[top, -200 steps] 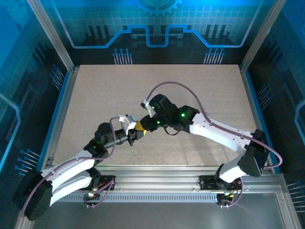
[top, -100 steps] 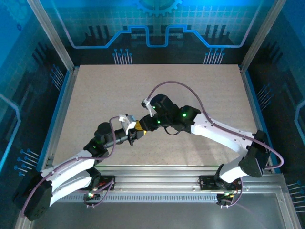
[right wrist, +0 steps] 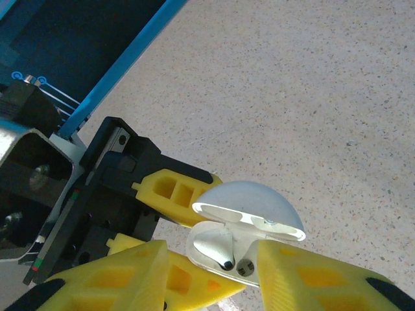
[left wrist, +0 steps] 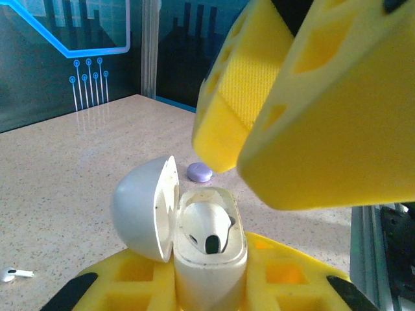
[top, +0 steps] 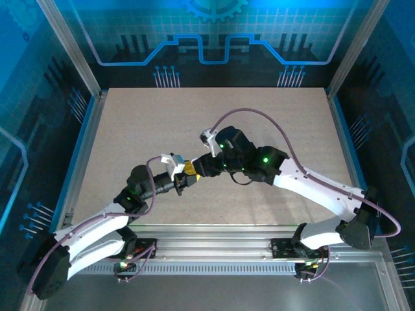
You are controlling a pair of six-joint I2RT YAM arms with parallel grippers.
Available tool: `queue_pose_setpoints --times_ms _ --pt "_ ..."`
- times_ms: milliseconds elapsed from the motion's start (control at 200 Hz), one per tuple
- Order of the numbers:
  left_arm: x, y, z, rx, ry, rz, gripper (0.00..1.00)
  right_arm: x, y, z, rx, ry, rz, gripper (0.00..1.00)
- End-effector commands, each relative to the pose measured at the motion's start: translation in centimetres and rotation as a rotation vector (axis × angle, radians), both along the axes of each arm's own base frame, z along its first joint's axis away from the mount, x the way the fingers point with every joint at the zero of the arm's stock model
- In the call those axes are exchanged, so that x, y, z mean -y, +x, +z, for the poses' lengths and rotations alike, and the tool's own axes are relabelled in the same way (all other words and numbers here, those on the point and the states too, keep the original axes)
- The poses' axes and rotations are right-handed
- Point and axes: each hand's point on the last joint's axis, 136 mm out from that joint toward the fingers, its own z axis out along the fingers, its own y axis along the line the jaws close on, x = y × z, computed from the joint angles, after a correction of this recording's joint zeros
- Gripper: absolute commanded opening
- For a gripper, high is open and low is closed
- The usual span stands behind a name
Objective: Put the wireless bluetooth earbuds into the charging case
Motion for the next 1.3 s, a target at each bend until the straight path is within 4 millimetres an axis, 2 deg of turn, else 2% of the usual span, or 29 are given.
queue_pose_setpoints --times_ms 0,140,595,845,1136,1296 --pt "0.5 -0.5 2.5 0.074 -0.036 -0.037 0.17 0.8 0.3 1.8 0.025 0.055 -0.031 0.41" --pt "0.5 -0.5 2.4 0.071 -0.03 -0.036 0.17 1.8 0.2 1.8 0.015 0.077 -0.058 0.41" --pt "-0.3 0.3 2.0 0.025 -0.002 0.04 0.17 7.3 0.8 0.3 -0.031 0.014 -0.247 0.4" --pt "-1.5 1.0 1.2 -0.019 0.021 0.127 0.17 9.6 2.3 -1.0 -0.089 -0.043 -0.341 0.4" --pt "-3.4 1.5 0.5 -0.062 0.049 0.236 0.17 11.9 5.3 -4.5 -0.227 -0.23 -0.456 0.38" --pt "-3.8 1.2 0.6 -0.05 0.061 0.245 0.18 11.7 7.4 -7.0 -0.295 -0.337 -0.47 0.38"
